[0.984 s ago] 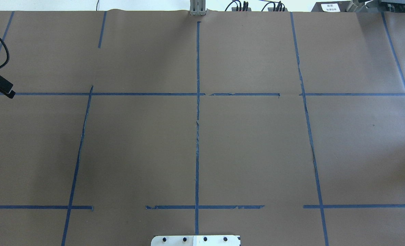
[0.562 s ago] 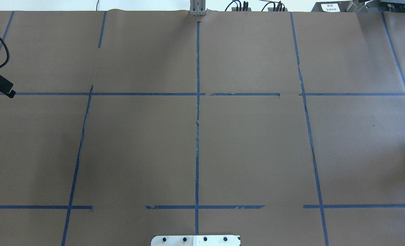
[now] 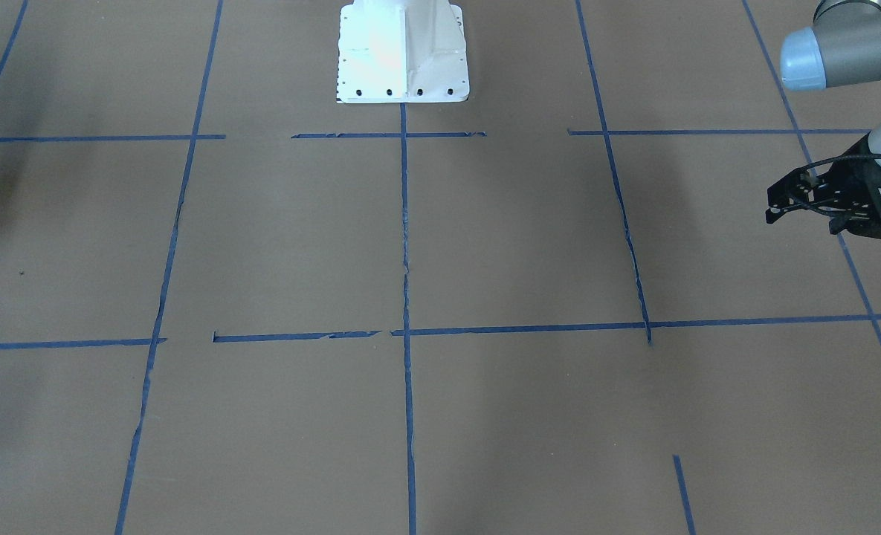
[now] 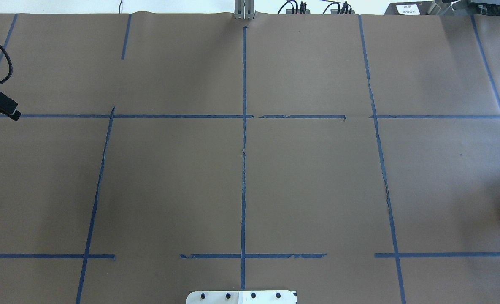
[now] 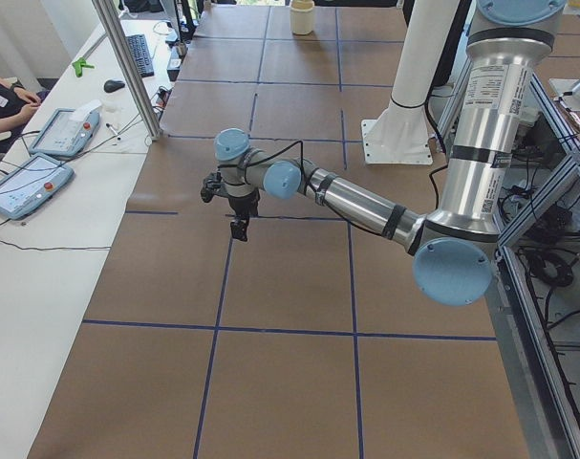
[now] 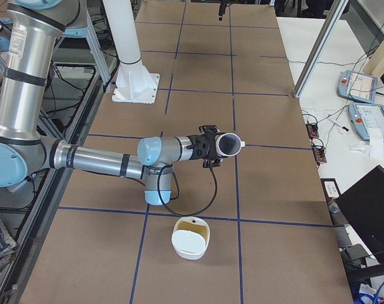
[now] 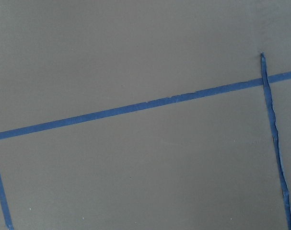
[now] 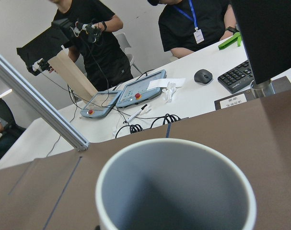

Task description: Left arm hands cup to right arm to dump lemon

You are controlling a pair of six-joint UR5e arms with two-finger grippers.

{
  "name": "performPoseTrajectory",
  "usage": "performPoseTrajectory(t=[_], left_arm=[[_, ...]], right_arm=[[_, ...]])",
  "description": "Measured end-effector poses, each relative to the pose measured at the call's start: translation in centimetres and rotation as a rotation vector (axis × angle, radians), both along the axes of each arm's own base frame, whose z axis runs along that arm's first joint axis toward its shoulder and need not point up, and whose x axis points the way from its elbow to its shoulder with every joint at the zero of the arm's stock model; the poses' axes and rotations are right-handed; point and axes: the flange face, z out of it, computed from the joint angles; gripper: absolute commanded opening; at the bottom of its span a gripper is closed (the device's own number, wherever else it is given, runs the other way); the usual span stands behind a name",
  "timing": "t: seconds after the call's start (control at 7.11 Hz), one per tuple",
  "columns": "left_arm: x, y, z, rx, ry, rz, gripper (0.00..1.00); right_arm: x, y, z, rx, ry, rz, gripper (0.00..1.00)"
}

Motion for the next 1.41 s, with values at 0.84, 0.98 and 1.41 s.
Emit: performPoseTrajectory(t=[0.84, 0.98, 1.41], left_arm=[[6.2, -0.5, -6.6, -0.066, 0.05, -0.068, 1.0], [7.3, -0.4, -8.4, -0.108, 0.067, -0.108, 1.0], [10.1, -0.7, -13.6, -0.235, 0.137, -0.195, 1.0]], right_arm=[[-15.3, -10.8, -8.4, 0.3, 0.38, -0.145, 0.19], [-20.2, -12.0, -10.4, 0.291, 0.405, -0.135, 0.19], [-36.7, -10.8, -18.0, 0.269, 0.504, -0.066, 0.25]])
